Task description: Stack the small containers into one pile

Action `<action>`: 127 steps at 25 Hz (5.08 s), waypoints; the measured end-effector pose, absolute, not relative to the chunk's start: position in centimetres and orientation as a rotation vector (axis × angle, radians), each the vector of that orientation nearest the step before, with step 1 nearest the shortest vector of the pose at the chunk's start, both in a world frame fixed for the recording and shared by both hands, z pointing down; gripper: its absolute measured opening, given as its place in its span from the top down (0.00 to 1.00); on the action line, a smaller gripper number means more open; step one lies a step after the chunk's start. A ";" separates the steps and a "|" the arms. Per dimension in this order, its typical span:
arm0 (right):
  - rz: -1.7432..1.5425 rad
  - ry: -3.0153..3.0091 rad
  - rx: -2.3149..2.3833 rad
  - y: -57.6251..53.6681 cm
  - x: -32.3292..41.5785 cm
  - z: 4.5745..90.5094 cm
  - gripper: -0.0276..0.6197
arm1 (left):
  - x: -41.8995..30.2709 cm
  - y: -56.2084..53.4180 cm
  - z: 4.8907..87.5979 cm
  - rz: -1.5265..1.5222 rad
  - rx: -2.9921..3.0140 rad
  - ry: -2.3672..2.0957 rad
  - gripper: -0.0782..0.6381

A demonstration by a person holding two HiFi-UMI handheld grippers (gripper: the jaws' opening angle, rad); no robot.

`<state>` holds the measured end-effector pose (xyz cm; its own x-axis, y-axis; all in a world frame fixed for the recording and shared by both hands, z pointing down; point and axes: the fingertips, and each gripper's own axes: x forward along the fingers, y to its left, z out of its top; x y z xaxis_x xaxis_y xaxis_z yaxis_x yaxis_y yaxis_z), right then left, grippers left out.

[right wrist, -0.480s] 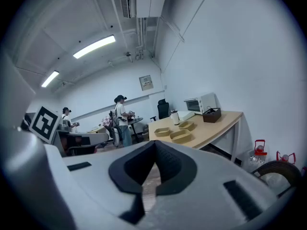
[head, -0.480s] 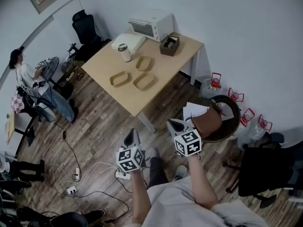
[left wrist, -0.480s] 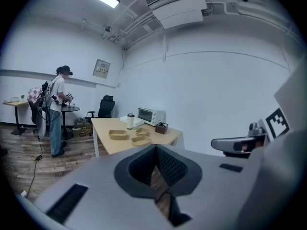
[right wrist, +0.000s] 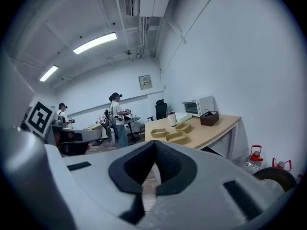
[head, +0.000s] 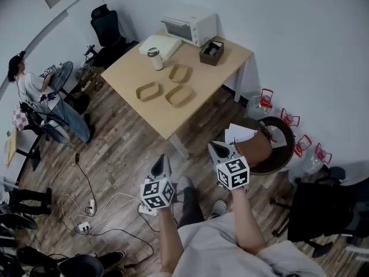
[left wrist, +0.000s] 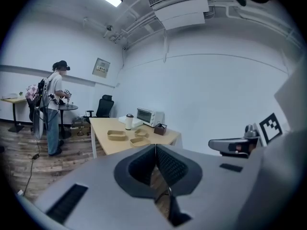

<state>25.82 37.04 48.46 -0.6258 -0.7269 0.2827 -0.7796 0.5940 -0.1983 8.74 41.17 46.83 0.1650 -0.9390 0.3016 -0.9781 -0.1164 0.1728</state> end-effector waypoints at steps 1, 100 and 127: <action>0.460 -2.661 1.252 36.8 25.7 48.3 0.96 | 8.6 41.0 46.7 0.168 2.124 -1.832 0.88; 0.749 -2.223 0.882 -11.3 13.2 71.9 0.76 | -0.9 -1.2 71.2 0.174 1.316 -1.751 0.76; 0.879 -2.175 0.836 -10.8 9.3 71.5 0.93 | -4.4 -1.9 70.4 0.177 1.196 -1.800 0.87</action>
